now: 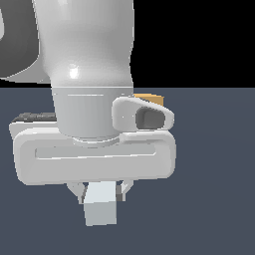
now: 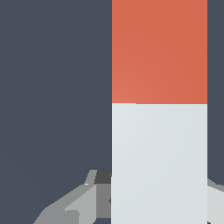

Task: Insert the peg into the horizontal hole in a box.

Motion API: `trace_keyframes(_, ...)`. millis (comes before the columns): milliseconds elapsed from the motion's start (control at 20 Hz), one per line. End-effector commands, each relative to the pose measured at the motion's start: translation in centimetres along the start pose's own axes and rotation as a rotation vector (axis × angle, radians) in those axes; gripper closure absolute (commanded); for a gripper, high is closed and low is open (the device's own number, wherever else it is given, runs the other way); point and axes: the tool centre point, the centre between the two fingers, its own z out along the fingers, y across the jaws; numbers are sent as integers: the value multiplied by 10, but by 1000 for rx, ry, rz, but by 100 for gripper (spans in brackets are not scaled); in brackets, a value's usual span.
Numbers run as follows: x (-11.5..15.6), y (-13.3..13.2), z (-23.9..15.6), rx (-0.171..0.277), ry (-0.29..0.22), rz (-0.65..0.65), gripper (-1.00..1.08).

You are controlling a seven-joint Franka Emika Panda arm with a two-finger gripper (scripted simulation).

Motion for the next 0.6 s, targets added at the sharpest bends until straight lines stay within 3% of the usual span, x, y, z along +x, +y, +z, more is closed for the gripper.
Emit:
trace_keyframes(0, 20, 18, -10, -3, -1, -15, 108)
trace_keyframes(550, 108, 93, -49, -3, -1, -79, 108)
